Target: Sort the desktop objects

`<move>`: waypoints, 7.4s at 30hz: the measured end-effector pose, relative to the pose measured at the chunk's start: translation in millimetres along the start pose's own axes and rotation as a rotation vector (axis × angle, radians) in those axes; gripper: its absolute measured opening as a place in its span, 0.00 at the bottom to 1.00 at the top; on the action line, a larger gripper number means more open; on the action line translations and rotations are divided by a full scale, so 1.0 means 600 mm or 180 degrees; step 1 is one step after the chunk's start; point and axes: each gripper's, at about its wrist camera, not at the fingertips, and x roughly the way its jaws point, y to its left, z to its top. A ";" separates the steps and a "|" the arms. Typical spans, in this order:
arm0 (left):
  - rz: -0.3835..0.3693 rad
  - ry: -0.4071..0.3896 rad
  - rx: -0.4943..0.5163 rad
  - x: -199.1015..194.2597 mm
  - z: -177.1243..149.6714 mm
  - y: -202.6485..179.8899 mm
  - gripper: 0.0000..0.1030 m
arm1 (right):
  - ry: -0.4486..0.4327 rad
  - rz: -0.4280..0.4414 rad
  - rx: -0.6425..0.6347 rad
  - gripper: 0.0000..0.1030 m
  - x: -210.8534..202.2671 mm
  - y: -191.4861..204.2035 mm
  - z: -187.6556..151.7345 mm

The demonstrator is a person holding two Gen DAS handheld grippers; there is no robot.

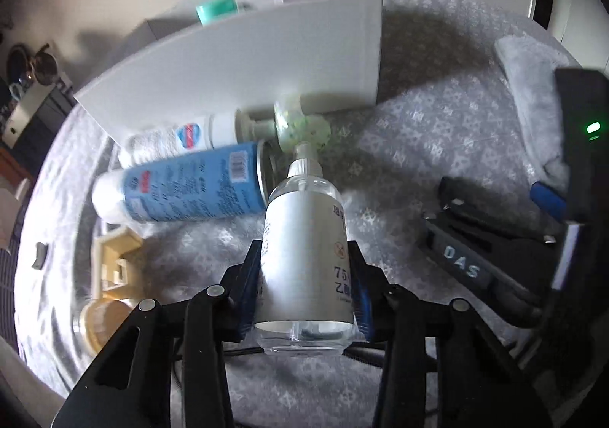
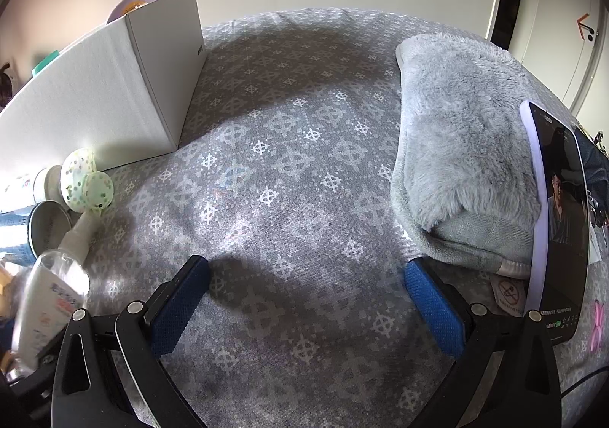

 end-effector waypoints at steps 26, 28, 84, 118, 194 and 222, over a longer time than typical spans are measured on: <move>0.0034 -0.0870 -0.0004 0.008 0.310 0.047 0.38 | -0.0002 0.0000 0.0003 1.00 0.000 0.000 0.000; -0.0028 -0.0795 0.0010 0.037 0.319 0.046 0.38 | -0.0003 0.0000 0.0002 1.00 0.000 0.000 0.000; 0.0731 0.0732 -0.1372 0.078 -0.085 0.249 0.49 | -0.0005 0.0000 0.0009 1.00 -0.001 0.001 -0.002; 0.0591 -0.0966 0.0109 0.009 0.351 0.150 0.29 | -0.0007 -0.0002 0.0010 1.00 -0.001 0.002 -0.002; -0.0228 0.0603 -0.2956 0.129 0.026 0.271 0.93 | -0.0015 0.0002 0.0019 1.00 -0.005 0.004 -0.003; 0.1048 0.0560 -0.1940 0.033 0.000 0.209 0.49 | -0.0016 0.0001 0.0021 1.00 -0.005 0.005 -0.003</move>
